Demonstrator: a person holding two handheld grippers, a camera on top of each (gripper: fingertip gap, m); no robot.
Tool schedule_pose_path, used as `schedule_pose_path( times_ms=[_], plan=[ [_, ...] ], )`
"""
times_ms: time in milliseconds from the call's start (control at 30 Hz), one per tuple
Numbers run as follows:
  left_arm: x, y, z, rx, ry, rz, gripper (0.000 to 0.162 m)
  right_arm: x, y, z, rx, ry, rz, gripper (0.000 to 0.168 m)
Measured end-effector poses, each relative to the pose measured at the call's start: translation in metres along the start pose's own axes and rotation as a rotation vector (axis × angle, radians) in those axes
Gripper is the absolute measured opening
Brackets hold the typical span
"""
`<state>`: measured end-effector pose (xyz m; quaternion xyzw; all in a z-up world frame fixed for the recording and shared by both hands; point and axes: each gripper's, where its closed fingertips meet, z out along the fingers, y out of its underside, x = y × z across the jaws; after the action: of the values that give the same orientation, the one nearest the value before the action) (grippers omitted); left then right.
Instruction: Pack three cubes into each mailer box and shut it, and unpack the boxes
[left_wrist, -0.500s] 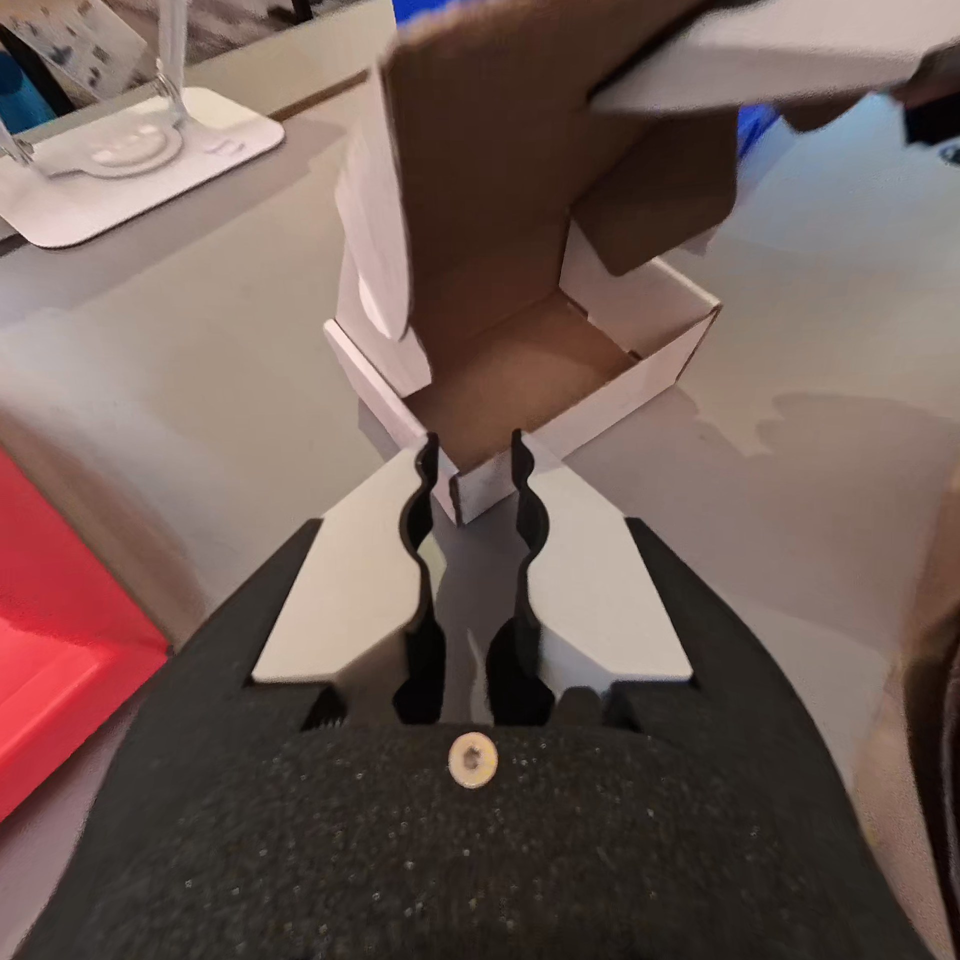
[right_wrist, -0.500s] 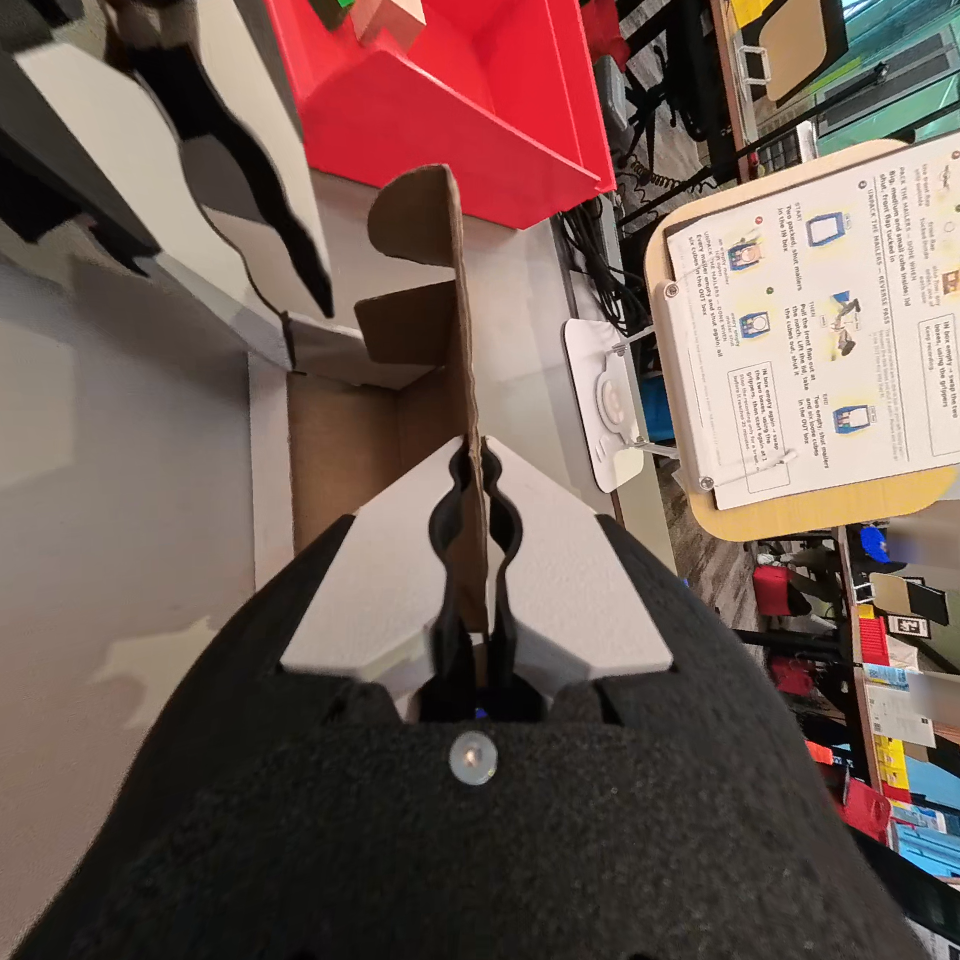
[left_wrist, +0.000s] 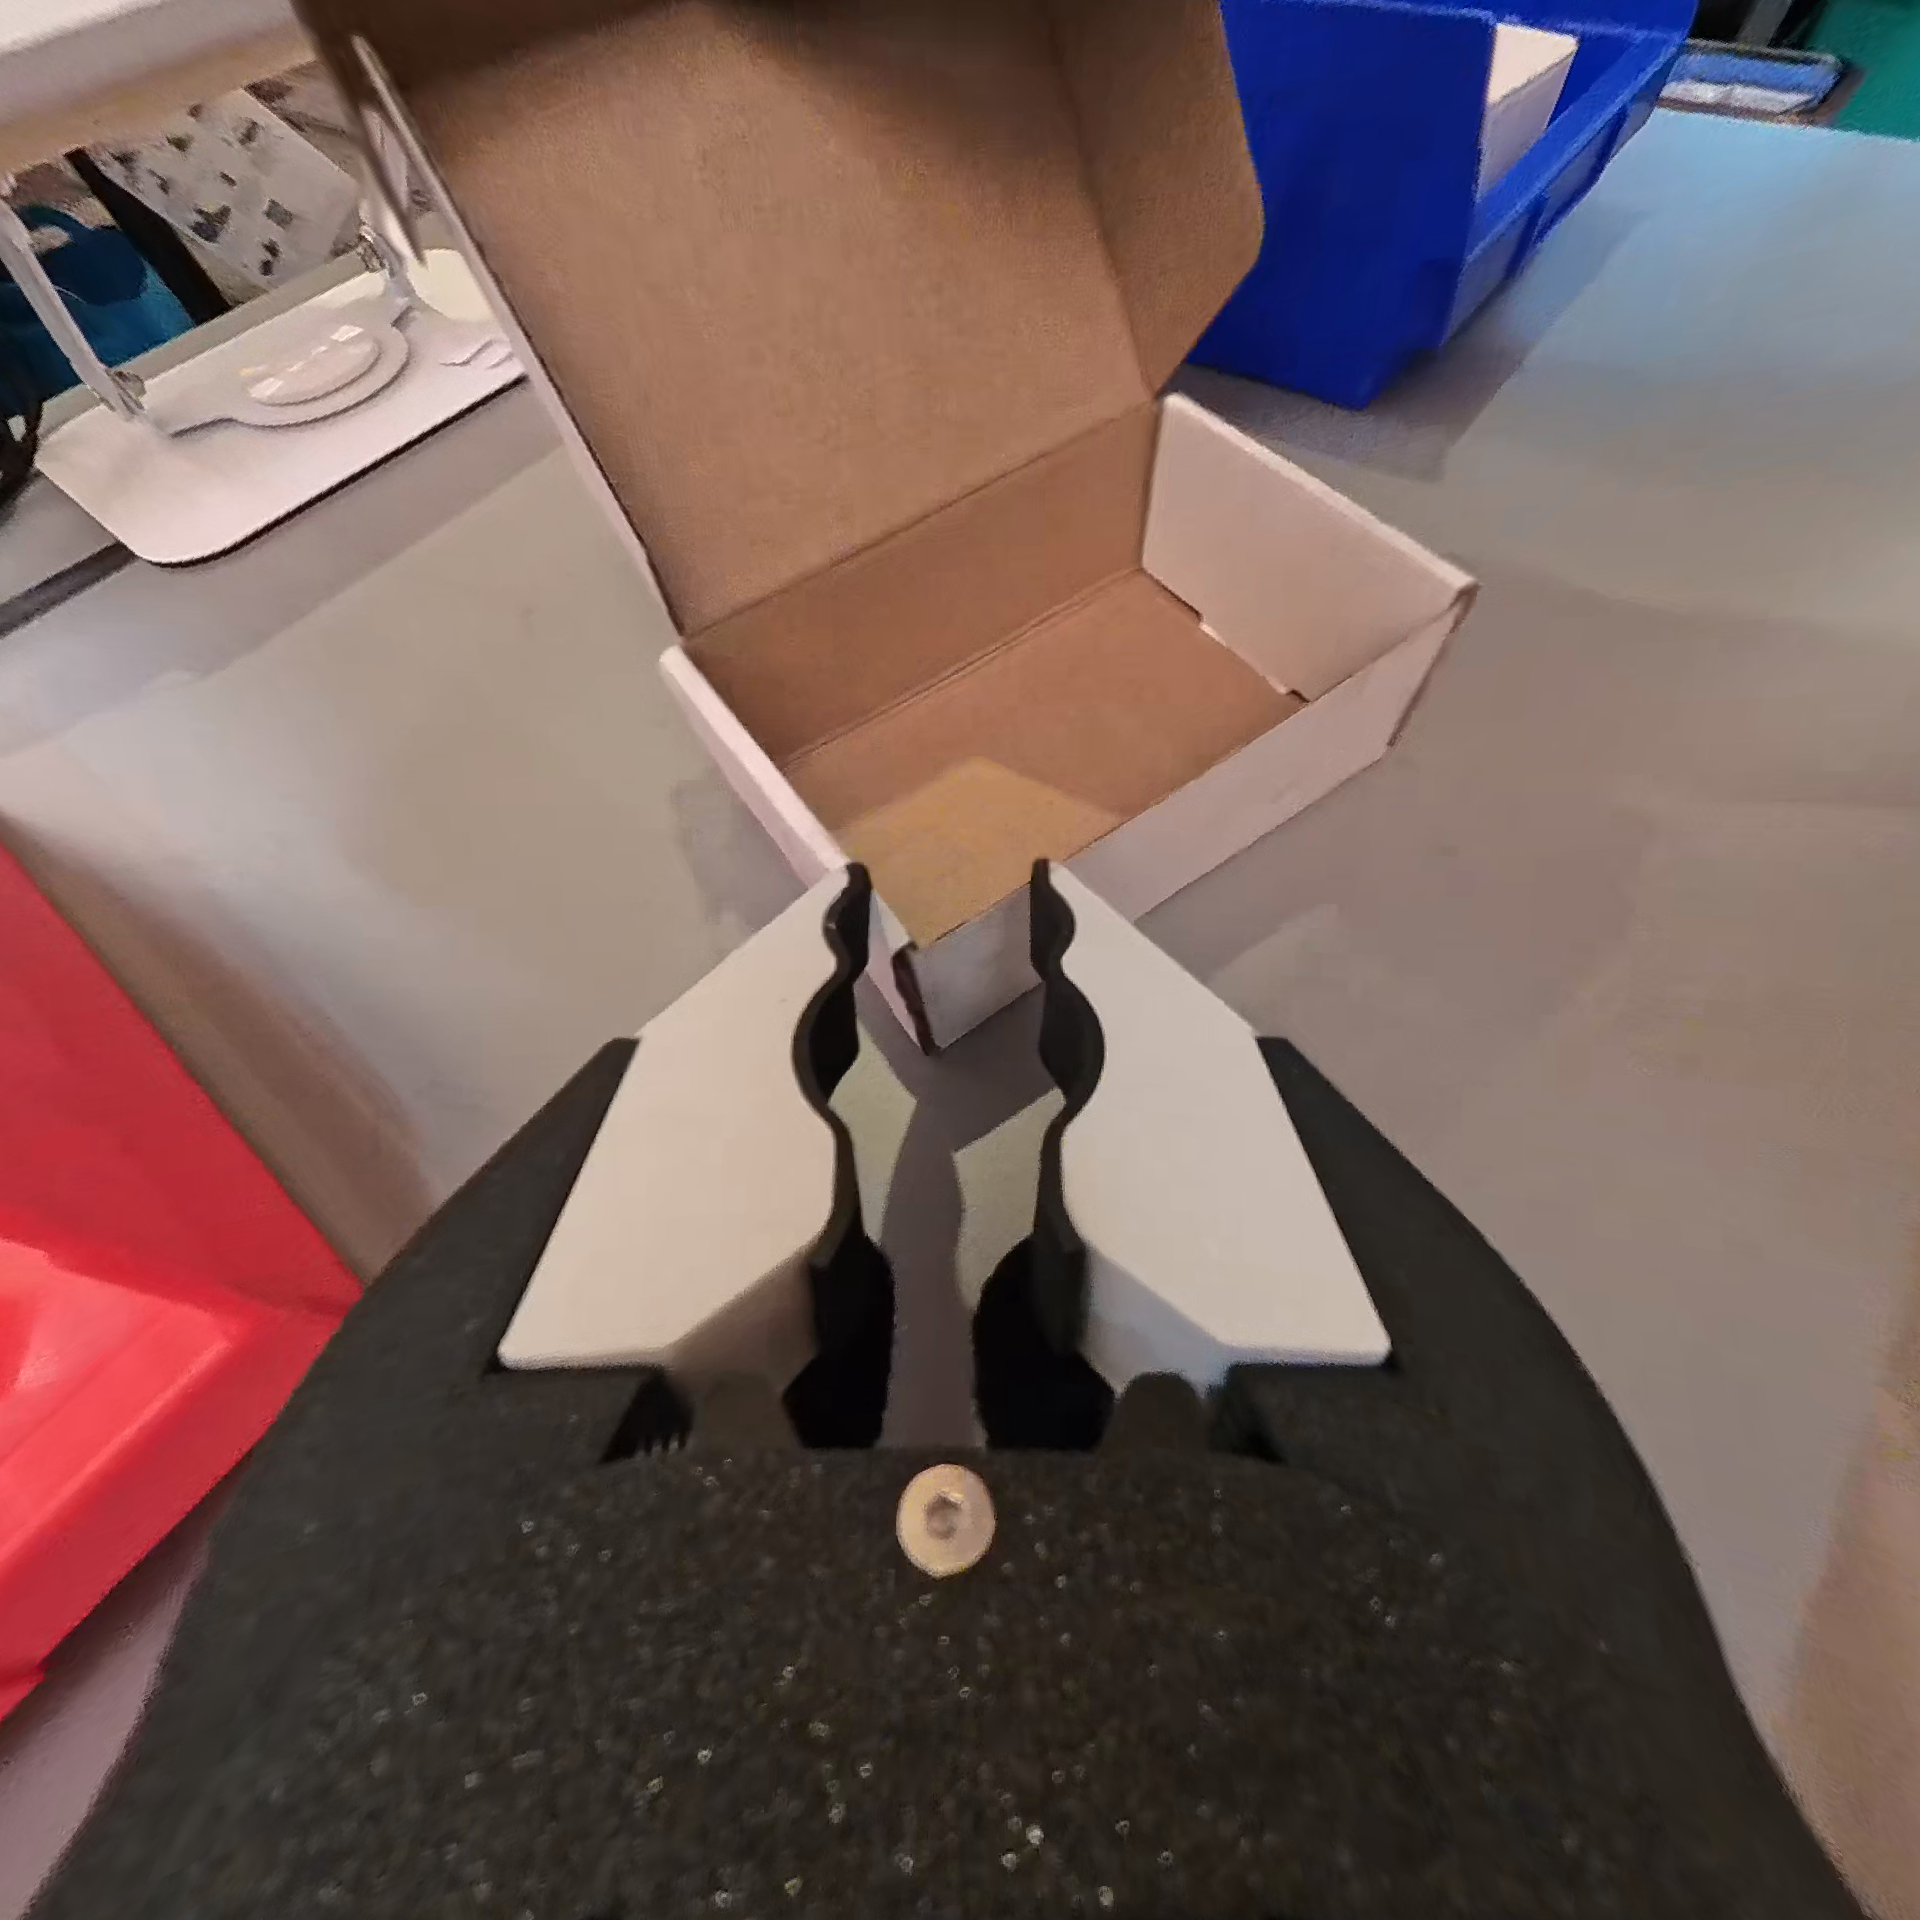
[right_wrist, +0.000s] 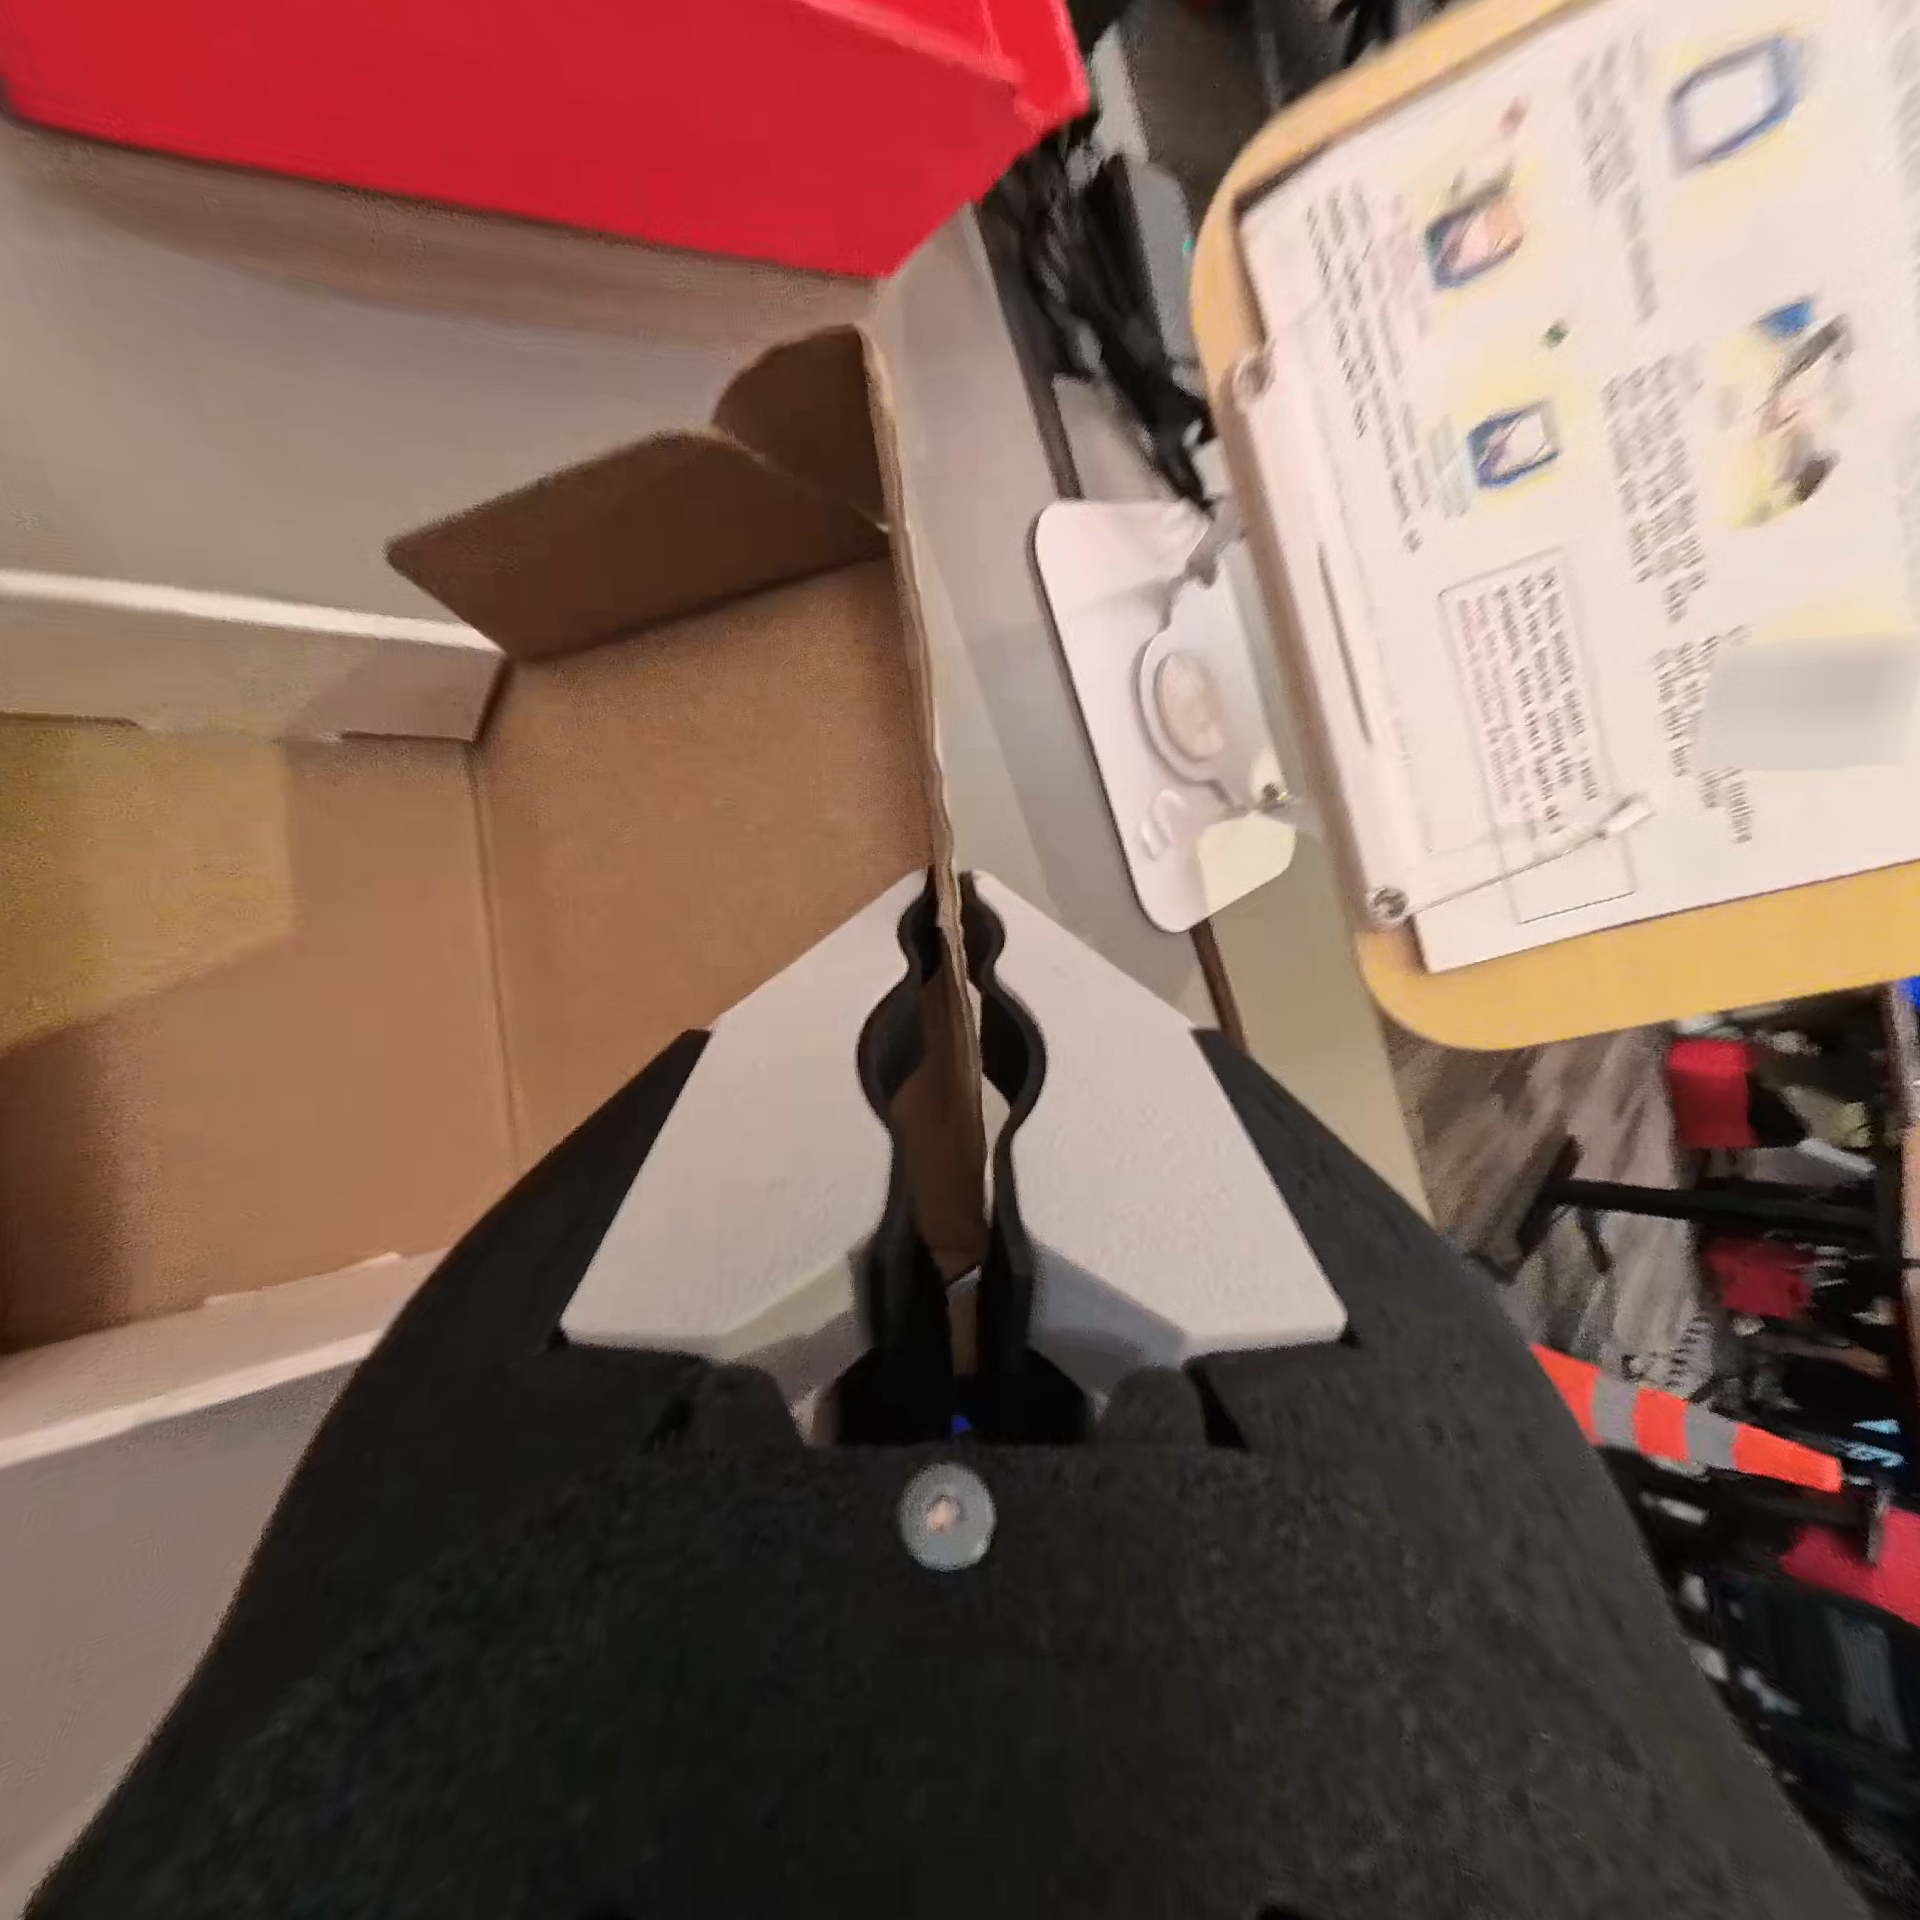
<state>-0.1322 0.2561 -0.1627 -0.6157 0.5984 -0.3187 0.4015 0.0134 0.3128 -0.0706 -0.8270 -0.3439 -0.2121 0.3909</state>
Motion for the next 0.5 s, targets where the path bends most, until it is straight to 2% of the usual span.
schedule_pose_path(
  times_ms=[167,333,400,500],
  plan=[
    [-0.002,0.0,0.001,0.011,-0.013,-0.008,0.028,0.0,0.044,0.042,-0.146,-0.117,0.03,0.001],
    [-0.004,0.0,0.0,0.015,-0.011,-0.013,0.028,-0.035,0.087,0.077,-0.284,-0.251,0.149,0.005],
    [-0.004,0.001,-0.001,0.011,-0.015,-0.01,0.028,-0.043,0.093,0.08,-0.312,-0.299,0.227,0.007],
    [-0.003,0.002,-0.002,0.003,-0.025,0.006,0.027,-0.027,0.08,0.067,-0.257,-0.286,0.345,0.01]
  ],
)
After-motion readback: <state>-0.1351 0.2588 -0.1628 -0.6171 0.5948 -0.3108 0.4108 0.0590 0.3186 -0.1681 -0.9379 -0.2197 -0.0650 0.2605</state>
